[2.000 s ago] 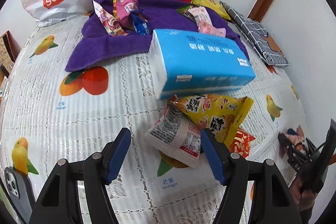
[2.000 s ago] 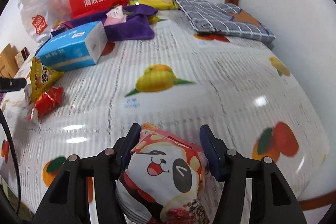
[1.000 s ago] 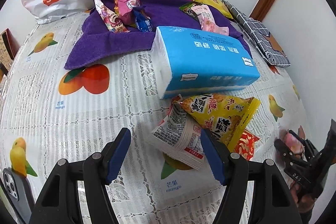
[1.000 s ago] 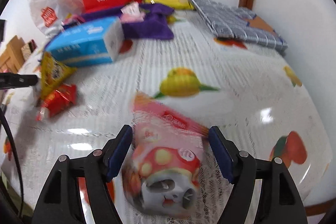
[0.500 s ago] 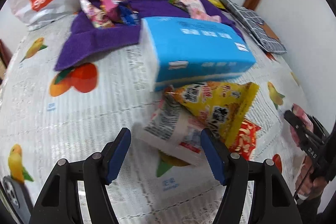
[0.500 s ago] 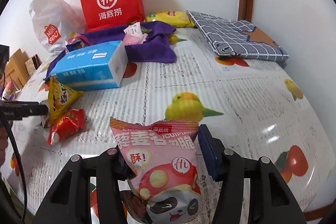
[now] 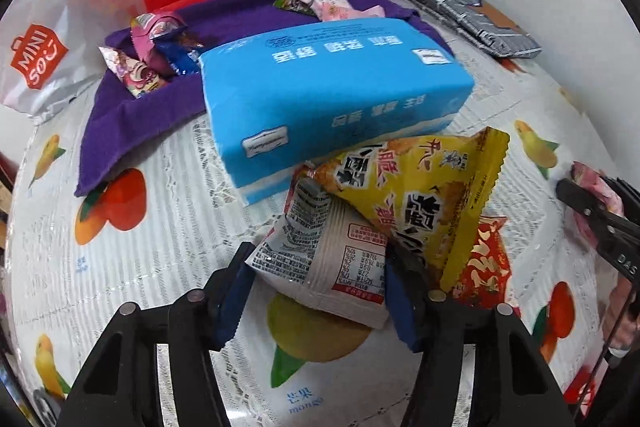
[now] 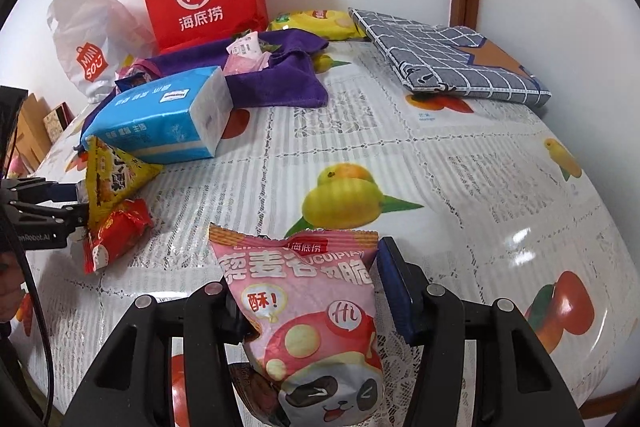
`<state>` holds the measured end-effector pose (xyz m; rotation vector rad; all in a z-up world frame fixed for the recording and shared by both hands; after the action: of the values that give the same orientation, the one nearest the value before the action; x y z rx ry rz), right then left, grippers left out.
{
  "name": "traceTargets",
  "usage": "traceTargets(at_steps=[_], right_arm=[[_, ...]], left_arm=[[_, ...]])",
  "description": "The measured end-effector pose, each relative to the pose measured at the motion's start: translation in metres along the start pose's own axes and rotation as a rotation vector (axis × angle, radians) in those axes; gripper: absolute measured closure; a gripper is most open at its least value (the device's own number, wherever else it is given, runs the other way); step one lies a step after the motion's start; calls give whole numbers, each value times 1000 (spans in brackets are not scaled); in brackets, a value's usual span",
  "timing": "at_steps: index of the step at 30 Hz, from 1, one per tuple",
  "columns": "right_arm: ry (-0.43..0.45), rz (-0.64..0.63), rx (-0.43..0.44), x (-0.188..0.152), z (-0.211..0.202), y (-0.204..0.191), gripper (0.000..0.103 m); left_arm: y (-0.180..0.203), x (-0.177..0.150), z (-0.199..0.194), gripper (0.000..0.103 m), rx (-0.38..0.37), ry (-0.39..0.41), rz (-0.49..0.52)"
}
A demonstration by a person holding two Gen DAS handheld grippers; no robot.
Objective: Organize snacks
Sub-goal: 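Grasp the white-and-yellow snack packet with the left gripper while the right lifts the panda bag, then carry both held snacks over the purple towel with both grippers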
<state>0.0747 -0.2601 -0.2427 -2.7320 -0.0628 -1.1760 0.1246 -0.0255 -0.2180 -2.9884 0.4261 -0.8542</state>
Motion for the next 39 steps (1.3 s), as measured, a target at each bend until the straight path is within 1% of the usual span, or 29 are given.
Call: traceTargets(at_steps=[1, 3, 5, 8, 13, 18, 23, 30, 39], right_arm=[[2, -1, -1, 1, -1, 0, 49], [11, -4, -2, 5, -3, -1, 49], [21, -9, 0, 10, -6, -3, 49], [40, -19, -2, 20, -12, -8, 49], [62, -38, -3, 40, -18, -20, 50], [83, -71, 14, 68, -22, -41, 50], [107, -94, 41, 103, -26, -57, 50], [153, -98, 70, 156, -26, -72, 49], [175, -118, 81, 214, -2, -83, 49]], left_arm=[[-2, 0, -1, 46, -27, 2, -15], [-8, 0, -4, 46, -45, 10, -45], [-13, -3, -9, 46, -35, 22, -66], [-23, -5, -21, 46, -43, 38, -100], [-39, -7, -49, 46, -47, 92, -157], [-52, 1, -73, 46, -40, 148, -209], [-58, 24, -86, 46, -31, 186, -241], [-69, 66, -95, 46, -22, 215, -265], [-85, 122, -91, 46, -8, 248, -268]])
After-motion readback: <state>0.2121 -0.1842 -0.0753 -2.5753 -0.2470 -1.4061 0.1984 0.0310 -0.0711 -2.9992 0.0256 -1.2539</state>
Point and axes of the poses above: each gripper's, at about its wrist camera, not at the fingertips, and z roughly the way its jaws point, y to its right, x to its top, the point moved 2 cm from there along z, roughly the way its jaws point, and after that the axes turned 5 degrees about x, right-handed, at the moved point
